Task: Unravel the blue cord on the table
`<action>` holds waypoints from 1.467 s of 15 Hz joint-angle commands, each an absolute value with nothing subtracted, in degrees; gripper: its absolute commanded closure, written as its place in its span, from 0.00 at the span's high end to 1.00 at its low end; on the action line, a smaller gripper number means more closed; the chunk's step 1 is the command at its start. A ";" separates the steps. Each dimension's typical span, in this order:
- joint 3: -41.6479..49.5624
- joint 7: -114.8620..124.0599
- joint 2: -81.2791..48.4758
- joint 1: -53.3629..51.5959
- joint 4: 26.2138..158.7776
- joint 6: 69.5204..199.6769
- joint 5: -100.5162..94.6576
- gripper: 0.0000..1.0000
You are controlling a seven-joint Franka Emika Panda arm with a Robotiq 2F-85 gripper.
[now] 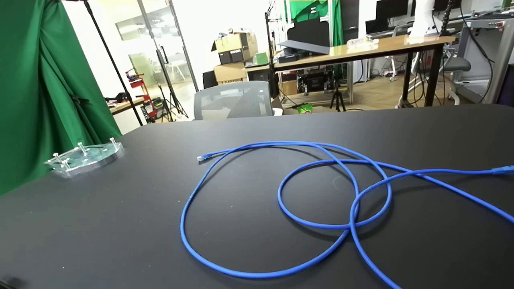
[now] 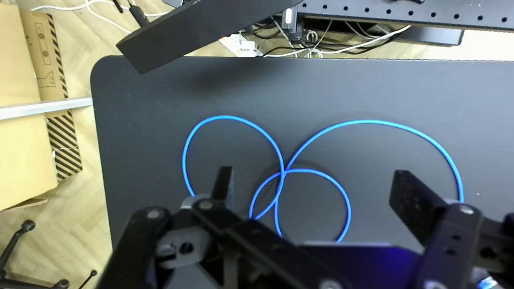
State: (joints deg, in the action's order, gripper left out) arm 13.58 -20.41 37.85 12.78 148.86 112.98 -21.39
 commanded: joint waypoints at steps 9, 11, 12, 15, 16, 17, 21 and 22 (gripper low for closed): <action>8.71 -17.06 29.97 5.40 148.88 123.13 -19.98 1.00; 6.03 -12.64 26.41 3.50 149.89 129.89 -17.95 1.00; 4.97 -10.30 24.30 2.52 149.99 132.56 -15.75 1.00; 1.48 -3.53 16.81 0.15 149.92 139.45 -9.20 1.00; 0.40 -2.27 14.05 -0.28 149.88 141.89 -8.28 1.00; -0.27 -1.86 11.61 -0.69 149.32 142.82 -7.30 1.00; -0.58 -4.74 10.50 -0.88 150.22 143.01 -7.23 1.00; -0.56 -4.74 9.87 -0.86 149.90 143.05 -7.16 1.00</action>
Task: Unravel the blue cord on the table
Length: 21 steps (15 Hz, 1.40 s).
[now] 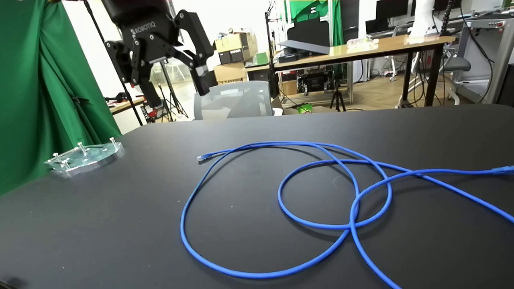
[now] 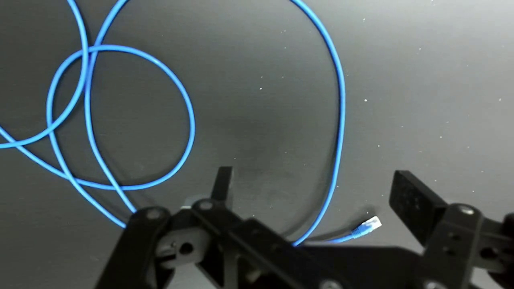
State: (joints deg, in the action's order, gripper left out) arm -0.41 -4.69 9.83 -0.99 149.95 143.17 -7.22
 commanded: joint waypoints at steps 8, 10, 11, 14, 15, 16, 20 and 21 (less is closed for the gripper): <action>-2.76 17.31 -2.70 0.24 145.75 153.95 -12.82 1.00; -1.59 24.99 -7.30 -0.58 143.67 156.28 -19.17 1.00; -0.52 28.99 -9.69 -1.78 142.29 156.56 -22.46 1.00; 2.88 35.71 -16.67 -6.29 137.64 155.53 -26.37 1.00; 3.18 34.81 -18.63 -7.20 136.35 155.10 -24.51 1.00; 2.79 32.35 -20.49 -7.53 135.23 154.86 -21.65 1.00; 0.56 24.77 -26.01 -8.45 130.63 153.36 -10.75 1.00; 0.54 23.63 -27.14 -8.89 129.34 152.67 -9.31 1.00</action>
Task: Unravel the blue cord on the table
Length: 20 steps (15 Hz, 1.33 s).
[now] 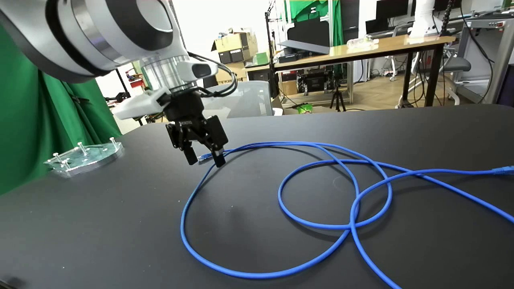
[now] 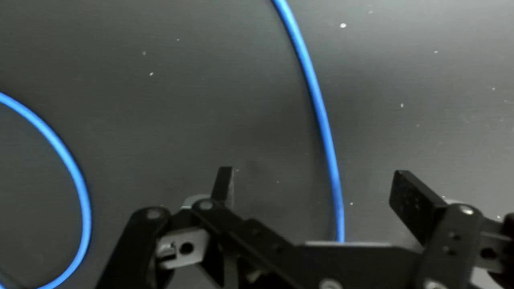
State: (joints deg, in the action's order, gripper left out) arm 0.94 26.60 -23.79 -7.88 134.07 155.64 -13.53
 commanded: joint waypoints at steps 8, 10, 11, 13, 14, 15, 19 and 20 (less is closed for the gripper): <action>0.93 18.48 -31.61 -8.98 123.00 149.62 -3.41 0.47; 1.24 18.15 -32.38 -8.99 122.04 149.07 -3.10 0.33; 1.47 18.16 -32.79 -9.05 121.58 148.90 -3.13 0.25; 1.42 17.74 -33.12 -8.82 120.95 148.57 -2.77 0.12; 1.27 17.38 -32.97 -8.63 120.74 148.19 -2.47 0.05; 1.29 17.12 -32.84 -8.62 120.61 148.06 -2.33 0.01; 1.34 14.92 -31.07 -8.71 120.88 147.79 -3.27 0.02; 1.25 14.16 -30.31 -8.77 121.11 147.71 -3.52 0.02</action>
State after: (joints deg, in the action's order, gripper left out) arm 1.24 16.27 -32.38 -8.79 121.44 149.68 -3.33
